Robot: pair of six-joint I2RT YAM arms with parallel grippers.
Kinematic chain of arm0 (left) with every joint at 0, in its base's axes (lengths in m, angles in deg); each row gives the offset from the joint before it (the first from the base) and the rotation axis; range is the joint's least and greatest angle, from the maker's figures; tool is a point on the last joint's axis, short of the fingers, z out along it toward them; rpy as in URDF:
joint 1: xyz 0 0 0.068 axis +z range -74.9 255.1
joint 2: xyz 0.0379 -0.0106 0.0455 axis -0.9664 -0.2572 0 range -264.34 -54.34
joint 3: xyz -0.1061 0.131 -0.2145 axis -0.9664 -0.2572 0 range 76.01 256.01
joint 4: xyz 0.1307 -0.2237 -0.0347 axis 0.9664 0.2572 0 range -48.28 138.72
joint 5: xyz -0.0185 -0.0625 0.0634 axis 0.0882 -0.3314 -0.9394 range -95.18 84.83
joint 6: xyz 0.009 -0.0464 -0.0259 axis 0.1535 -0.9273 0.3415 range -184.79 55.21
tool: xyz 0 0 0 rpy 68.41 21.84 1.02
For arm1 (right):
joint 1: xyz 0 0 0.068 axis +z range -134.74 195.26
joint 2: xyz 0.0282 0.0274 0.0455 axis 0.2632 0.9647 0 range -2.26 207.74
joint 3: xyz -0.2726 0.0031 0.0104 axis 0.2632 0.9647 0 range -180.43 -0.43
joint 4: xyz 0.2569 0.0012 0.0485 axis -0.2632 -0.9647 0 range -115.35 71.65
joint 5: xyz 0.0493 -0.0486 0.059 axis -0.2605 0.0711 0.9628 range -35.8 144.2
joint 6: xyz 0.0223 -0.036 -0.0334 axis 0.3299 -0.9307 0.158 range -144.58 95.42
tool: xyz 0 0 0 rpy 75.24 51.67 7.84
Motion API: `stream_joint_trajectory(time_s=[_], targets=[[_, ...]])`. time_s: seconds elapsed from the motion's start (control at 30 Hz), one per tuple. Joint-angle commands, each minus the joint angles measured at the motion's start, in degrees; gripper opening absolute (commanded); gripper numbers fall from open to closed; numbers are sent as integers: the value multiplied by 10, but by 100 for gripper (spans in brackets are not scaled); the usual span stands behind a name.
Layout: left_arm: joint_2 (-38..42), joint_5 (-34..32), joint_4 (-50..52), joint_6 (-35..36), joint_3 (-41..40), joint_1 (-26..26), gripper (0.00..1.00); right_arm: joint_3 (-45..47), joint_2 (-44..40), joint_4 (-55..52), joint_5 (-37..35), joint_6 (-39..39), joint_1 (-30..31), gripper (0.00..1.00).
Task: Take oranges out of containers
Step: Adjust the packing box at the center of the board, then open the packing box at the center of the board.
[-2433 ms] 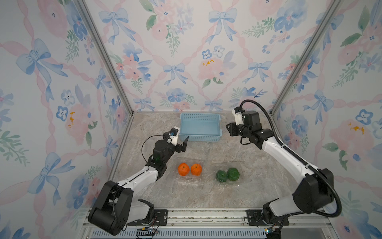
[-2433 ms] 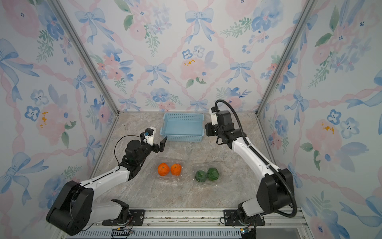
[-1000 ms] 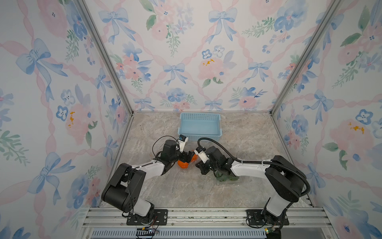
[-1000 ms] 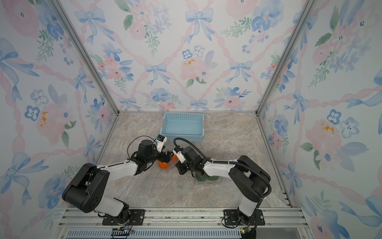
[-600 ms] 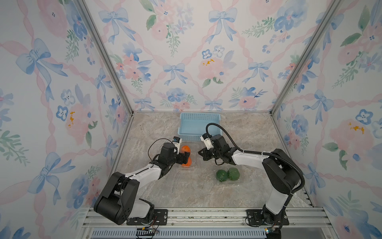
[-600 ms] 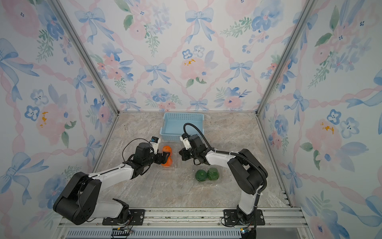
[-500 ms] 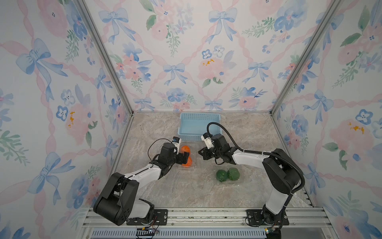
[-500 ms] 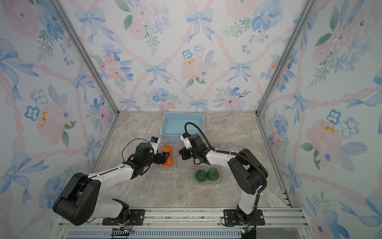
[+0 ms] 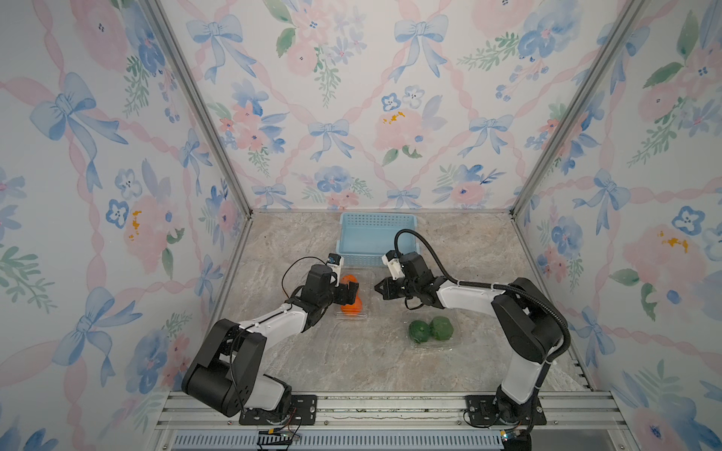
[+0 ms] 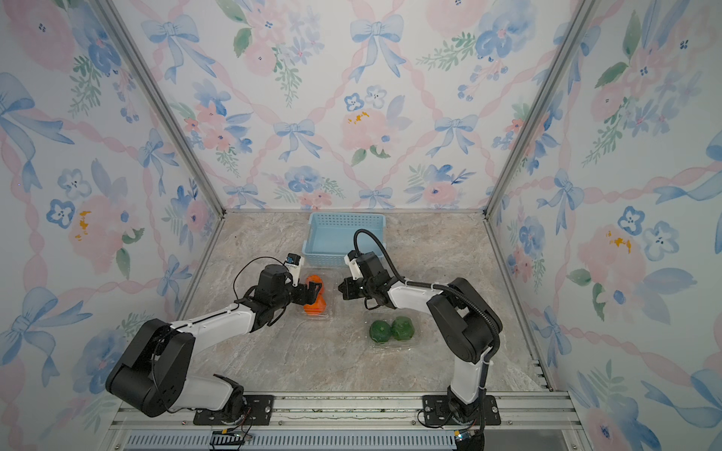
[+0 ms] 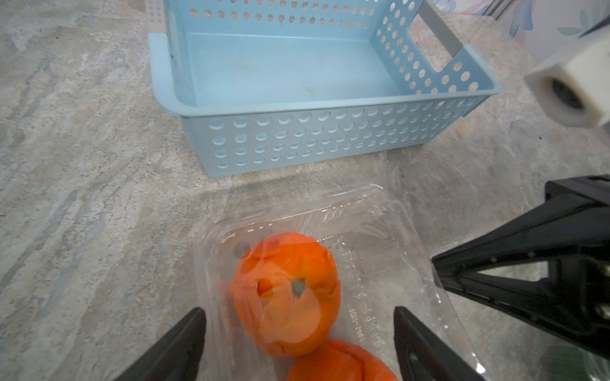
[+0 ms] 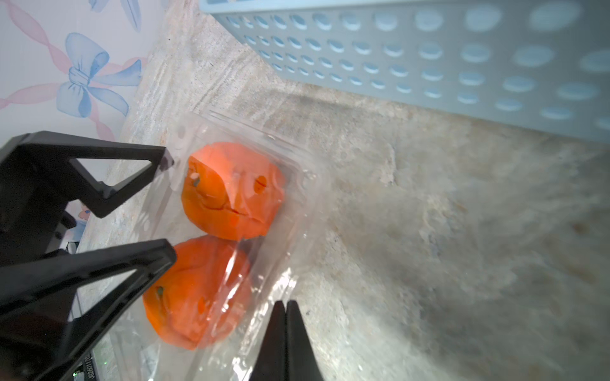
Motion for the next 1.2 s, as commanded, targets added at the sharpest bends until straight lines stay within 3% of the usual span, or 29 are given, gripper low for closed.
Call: stream_joint_trajectory(time_s=[0.0,1.17], targets=[[0,18,-14,-2,-7,-4,90,7,4,-5,-6,14,-6,0],[-33,39,-45,-5,-27,-4,89,-69,44,-47,8,21,21,0]])
